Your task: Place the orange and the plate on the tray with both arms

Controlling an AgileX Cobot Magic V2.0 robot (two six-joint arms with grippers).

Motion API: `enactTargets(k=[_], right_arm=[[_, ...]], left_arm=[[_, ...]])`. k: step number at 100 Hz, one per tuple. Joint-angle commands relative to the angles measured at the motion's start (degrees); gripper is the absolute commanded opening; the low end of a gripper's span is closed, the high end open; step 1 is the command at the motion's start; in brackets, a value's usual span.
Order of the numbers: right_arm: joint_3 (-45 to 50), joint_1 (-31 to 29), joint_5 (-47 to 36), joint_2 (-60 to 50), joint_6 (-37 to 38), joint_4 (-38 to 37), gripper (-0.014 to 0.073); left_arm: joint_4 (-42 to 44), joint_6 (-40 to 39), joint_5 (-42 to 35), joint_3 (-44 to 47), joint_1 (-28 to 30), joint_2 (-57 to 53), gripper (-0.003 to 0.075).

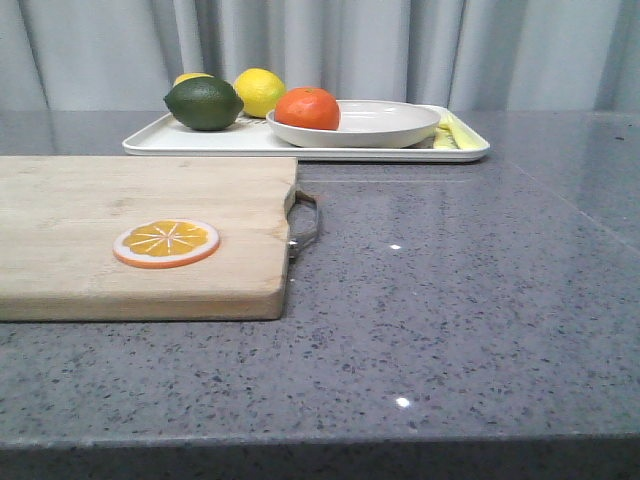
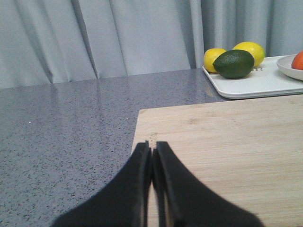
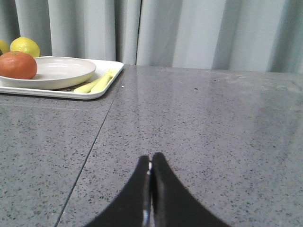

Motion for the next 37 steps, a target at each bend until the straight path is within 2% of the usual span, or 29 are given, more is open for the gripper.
enactTargets(k=[1, 37], right_arm=[[-1.3, 0.0, -4.8, -0.5, 0.3, -0.8, -0.0102], [-1.3, 0.0, -4.8, -0.5, 0.3, -0.8, -0.0102]], left_arm=[[0.0, -0.2, -4.5, 0.4, 0.1, -1.9, -0.002], [0.0, -0.2, -4.8, 0.4, 0.1, -1.9, -0.002]])
